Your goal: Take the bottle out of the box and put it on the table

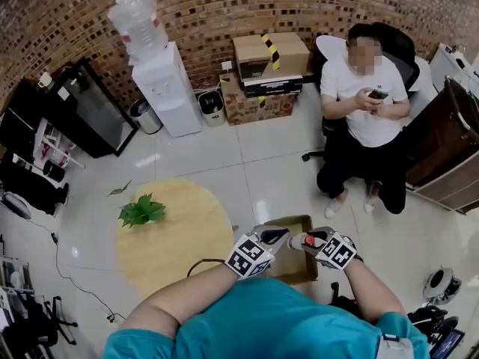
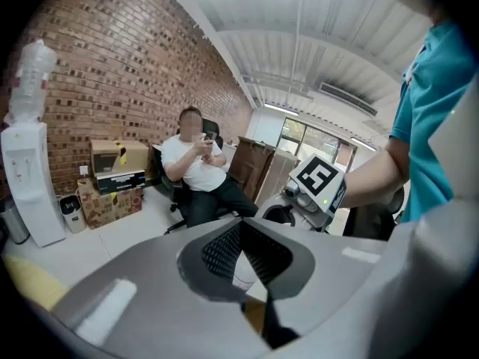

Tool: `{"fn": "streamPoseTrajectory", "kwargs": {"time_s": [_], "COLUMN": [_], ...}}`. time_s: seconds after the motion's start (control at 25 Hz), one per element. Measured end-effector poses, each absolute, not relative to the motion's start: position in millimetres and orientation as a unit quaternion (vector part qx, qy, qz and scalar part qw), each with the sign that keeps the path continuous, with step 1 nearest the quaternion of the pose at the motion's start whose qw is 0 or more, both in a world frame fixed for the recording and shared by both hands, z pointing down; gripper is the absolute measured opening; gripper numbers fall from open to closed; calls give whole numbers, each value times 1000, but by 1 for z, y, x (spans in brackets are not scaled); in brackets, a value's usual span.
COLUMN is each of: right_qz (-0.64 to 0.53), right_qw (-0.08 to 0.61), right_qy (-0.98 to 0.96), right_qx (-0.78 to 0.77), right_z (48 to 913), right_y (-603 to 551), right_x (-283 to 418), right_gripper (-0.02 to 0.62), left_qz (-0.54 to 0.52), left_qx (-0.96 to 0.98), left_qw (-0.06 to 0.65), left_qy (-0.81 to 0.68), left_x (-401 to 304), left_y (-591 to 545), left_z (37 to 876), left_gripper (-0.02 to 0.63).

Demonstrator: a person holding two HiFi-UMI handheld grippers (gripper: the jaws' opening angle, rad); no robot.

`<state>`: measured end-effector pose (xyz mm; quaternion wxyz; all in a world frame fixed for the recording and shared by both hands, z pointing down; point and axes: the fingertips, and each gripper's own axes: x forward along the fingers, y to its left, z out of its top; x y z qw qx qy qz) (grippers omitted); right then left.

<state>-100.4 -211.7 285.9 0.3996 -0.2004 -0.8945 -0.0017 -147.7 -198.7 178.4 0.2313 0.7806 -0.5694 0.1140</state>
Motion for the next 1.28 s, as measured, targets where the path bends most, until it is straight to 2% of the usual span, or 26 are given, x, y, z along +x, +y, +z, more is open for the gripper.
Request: {"fn": "streamPoseTrajectory", "kwargs": {"time_s": [0.28,0.44,0.72,1.04,1.28], "right_qz": [-30,-78,-117,-152,-164], "right_qw": [374,363,331,317,327], "right_qy": [-898,-891,-886,-866,-846], "right_qx": [-230,-260,-302,-356,-388], "right_z": [162,133,84,60,89], "right_y": [-155,-122,-29,100,190], "right_x": [-120,-117,-177,-247,-299], "right_gripper": [163,160,156,155,155], "left_qz": [80,42,-11,-31,-33], "left_qx": [755,732,699,651,612], "left_qw": [178,145,101,77,83], "left_qy": [-626,-665,-708,-755,-786], "left_x": [-183,-185,-246,-307,-352], "left_y": [-112,-64,38,183,281], "left_z": [86,70,50,51,90], "left_gripper": [0,0,0,0,0]}}
